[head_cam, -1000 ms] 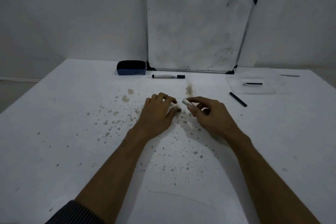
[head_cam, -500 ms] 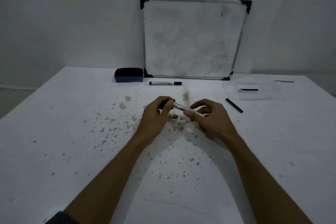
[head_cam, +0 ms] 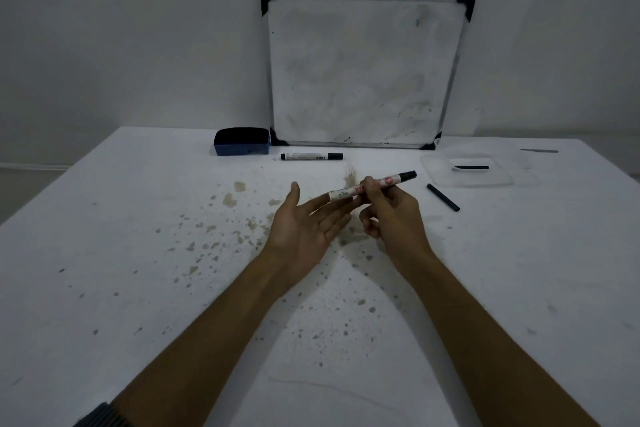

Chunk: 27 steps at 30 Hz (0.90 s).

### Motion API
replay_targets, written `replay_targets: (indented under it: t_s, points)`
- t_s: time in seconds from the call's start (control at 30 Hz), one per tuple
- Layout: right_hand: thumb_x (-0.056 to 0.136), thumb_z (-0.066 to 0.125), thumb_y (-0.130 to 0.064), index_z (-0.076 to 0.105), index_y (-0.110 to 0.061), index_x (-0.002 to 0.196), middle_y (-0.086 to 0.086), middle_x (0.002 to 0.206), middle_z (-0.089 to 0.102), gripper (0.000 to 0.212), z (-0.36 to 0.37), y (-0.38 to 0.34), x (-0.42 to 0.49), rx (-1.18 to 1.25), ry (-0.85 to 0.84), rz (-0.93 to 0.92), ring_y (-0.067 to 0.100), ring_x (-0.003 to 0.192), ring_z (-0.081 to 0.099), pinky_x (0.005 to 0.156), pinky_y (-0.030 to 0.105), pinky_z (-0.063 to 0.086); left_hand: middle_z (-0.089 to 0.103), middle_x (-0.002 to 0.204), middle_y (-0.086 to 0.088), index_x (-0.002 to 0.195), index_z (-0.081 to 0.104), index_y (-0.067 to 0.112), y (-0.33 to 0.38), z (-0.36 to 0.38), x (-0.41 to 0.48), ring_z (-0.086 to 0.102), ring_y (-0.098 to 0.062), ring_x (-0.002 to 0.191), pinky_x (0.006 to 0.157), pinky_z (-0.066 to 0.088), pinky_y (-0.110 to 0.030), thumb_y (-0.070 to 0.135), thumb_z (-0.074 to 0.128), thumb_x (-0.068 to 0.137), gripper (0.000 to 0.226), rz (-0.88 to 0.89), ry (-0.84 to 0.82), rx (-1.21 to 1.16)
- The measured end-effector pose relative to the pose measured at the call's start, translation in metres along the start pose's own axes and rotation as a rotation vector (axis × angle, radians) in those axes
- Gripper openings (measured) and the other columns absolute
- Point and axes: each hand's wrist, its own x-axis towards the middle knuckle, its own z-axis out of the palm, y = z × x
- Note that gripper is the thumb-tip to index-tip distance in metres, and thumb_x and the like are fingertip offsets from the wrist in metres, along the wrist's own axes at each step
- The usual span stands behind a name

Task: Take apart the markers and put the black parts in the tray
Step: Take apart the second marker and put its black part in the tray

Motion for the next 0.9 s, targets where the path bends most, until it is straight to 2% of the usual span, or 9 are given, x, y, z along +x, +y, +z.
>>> replay_targets:
  t_s: [0.13, 0.2, 0.27, 0.37, 0.47, 0.57, 0.67, 0.73, 0.9]
  points:
    - [0.1, 0.063, -0.034, 0.068, -0.01, 0.1, -0.013, 0.072, 0.067, 0.024, 0.006, -0.007, -0.012, -0.362, -0.068, -0.239, 0.002, 0.058, 0.064, 0.054, 0.016, 0.05, 0.068, 0.13, -0.027, 0.137, 0.058, -0.008, -0.002, -0.003, -0.005, 0.066, -0.033, 0.123, 0.115, 0.043, -0.041, 0.047, 0.026, 0.109, 0.07, -0.127, 0.006, -0.092]
    - [0.1, 0.063, -0.034, 0.066, -0.017, 0.106, -0.018, 0.085, 0.07, 0.018, 0.016, 0.001, -0.022, -0.614, -0.189, -0.319, -0.005, 0.073, 0.07, 0.066, 0.011, 0.056, 0.077, 0.102, -0.025, 0.125, 0.067, -0.007, 0.0, 0.0, -0.007, 0.079, -0.028, 0.086, 0.086, 0.06, -0.036, 0.039, 0.028, 0.11, 0.062, -0.127, -0.001, -0.082]
    - [0.1, 0.062, -0.036, 0.066, -0.018, 0.11, -0.016, 0.087, 0.07, 0.021, 0.026, 0.004, -0.026, -0.688, -0.186, -0.358, -0.001, 0.078, 0.072, 0.072, 0.012, 0.058, 0.074, 0.069, -0.018, 0.123, 0.065, -0.007, 0.002, -0.003, -0.001, 0.073, -0.02, 0.053, 0.058, 0.06, -0.028, 0.034, 0.029, 0.111, 0.056, -0.11, 0.041, -0.065]
    - [0.1, 0.059, -0.038, 0.065, -0.017, 0.108, -0.014, 0.085, 0.071, 0.023, 0.032, -0.005, -0.027, -0.549, -0.099, -0.398, 0.005, 0.079, 0.075, 0.069, 0.017, 0.061, 0.077, 0.095, -0.021, 0.131, 0.065, -0.005, 0.008, -0.007, 0.003, 0.076, -0.023, 0.078, 0.082, 0.06, -0.034, 0.036, 0.029, 0.111, 0.059, -0.115, 0.016, -0.107]
    - [0.099, 0.057, -0.041, 0.06, -0.02, 0.106, -0.009, 0.088, 0.073, 0.023, 0.031, -0.003, -0.03, -0.547, -0.089, -0.499, 0.005, 0.071, 0.075, 0.063, 0.017, 0.061, 0.071, 0.126, -0.021, 0.132, 0.065, -0.004, 0.008, -0.011, 0.003, 0.073, -0.024, 0.1, 0.088, 0.061, -0.031, 0.038, 0.032, 0.109, 0.058, -0.166, -0.012, -0.139]
    - [0.1, 0.062, -0.038, 0.06, -0.017, 0.1, -0.005, 0.087, 0.076, 0.021, 0.031, 0.007, -0.031, -0.695, -0.168, -0.442, 0.002, 0.066, 0.072, 0.061, 0.016, 0.059, 0.065, 0.137, -0.019, 0.137, 0.062, -0.002, 0.008, -0.013, 0.006, 0.052, -0.026, 0.14, 0.122, 0.033, -0.032, 0.038, 0.032, 0.107, 0.058, -0.189, -0.07, -0.109]
    - [0.099, 0.062, -0.039, 0.066, -0.014, 0.104, -0.006, 0.086, 0.077, 0.025, 0.03, 0.003, -0.026, -0.567, -0.086, -0.393, 0.008, 0.074, 0.076, 0.066, 0.024, 0.063, 0.072, 0.107, -0.017, 0.132, 0.066, -0.003, 0.009, -0.013, 0.009, 0.066, -0.025, 0.096, 0.089, 0.057, -0.033, 0.034, 0.037, 0.106, 0.054, -0.172, -0.056, -0.081]
    - [0.099, 0.062, -0.036, 0.065, -0.019, 0.102, -0.017, 0.086, 0.072, 0.017, 0.031, -0.003, -0.026, -0.518, -0.046, -0.385, -0.005, 0.077, 0.073, 0.067, 0.015, 0.06, 0.072, 0.103, -0.017, 0.129, 0.068, -0.004, 0.011, -0.009, 0.005, 0.066, -0.025, 0.091, 0.073, 0.062, -0.034, 0.031, 0.041, 0.106, 0.05, -0.158, -0.044, -0.051]
    - [0.097, 0.067, -0.039, 0.073, -0.018, 0.1, -0.005, 0.091, 0.075, 0.022, 0.021, -0.011, -0.017, -0.358, 0.067, -0.234, 0.001, 0.07, 0.069, 0.063, 0.018, 0.054, 0.071, 0.123, -0.026, 0.113, 0.069, -0.007, 0.016, -0.008, 0.002, 0.074, -0.035, 0.108, 0.095, 0.06, -0.042, 0.021, 0.05, 0.104, 0.035, -0.14, -0.08, 0.001]
